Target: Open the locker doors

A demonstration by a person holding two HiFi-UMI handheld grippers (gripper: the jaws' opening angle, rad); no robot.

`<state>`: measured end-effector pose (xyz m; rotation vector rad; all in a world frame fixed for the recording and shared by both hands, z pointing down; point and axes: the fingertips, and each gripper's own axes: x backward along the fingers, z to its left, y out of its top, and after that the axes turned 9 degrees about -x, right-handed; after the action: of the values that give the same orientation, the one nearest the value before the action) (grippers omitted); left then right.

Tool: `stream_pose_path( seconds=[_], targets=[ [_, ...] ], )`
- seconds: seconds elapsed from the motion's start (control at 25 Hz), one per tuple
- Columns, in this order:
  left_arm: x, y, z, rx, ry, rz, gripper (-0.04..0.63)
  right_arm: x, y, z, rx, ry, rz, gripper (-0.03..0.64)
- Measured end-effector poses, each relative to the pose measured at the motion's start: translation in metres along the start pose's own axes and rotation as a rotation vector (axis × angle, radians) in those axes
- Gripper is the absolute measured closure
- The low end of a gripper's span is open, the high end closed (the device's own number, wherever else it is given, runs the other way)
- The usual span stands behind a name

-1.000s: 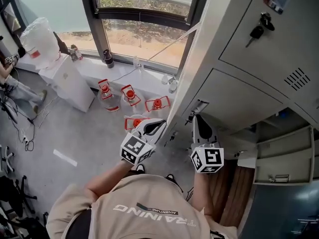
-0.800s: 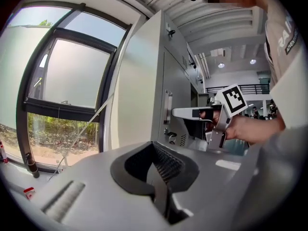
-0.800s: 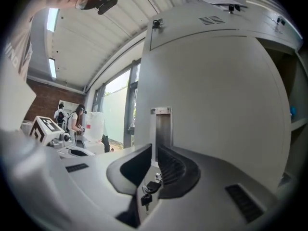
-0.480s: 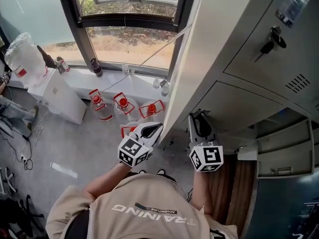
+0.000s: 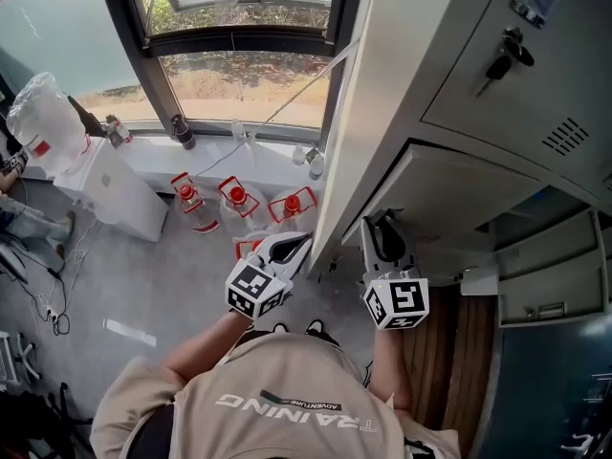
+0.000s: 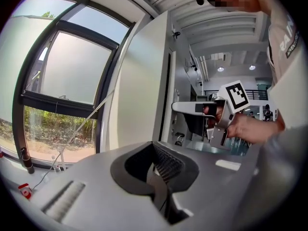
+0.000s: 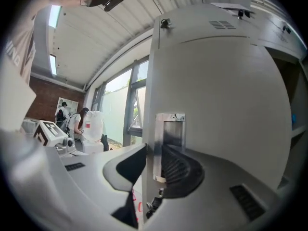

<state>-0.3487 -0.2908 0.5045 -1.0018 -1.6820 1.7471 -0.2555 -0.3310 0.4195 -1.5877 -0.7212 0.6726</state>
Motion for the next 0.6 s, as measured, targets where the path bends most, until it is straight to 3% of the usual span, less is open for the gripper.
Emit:
stream_pose_path(
  seconds=[0.28, 0.6],
  targets=[
    [0.014, -0.011, -0.026, 0.009, -0.022, 0.016, 0.588, 0.058, -0.007, 0.017, 0.028, 0.003, 0.030, 0.531],
    [0.005, -0.002, -0.106, -0.016, -0.054, -0.002, 0.588, 0.163, -0.013, 0.007, 0.022, 0.019, 0.047, 0.521]
  ],
)
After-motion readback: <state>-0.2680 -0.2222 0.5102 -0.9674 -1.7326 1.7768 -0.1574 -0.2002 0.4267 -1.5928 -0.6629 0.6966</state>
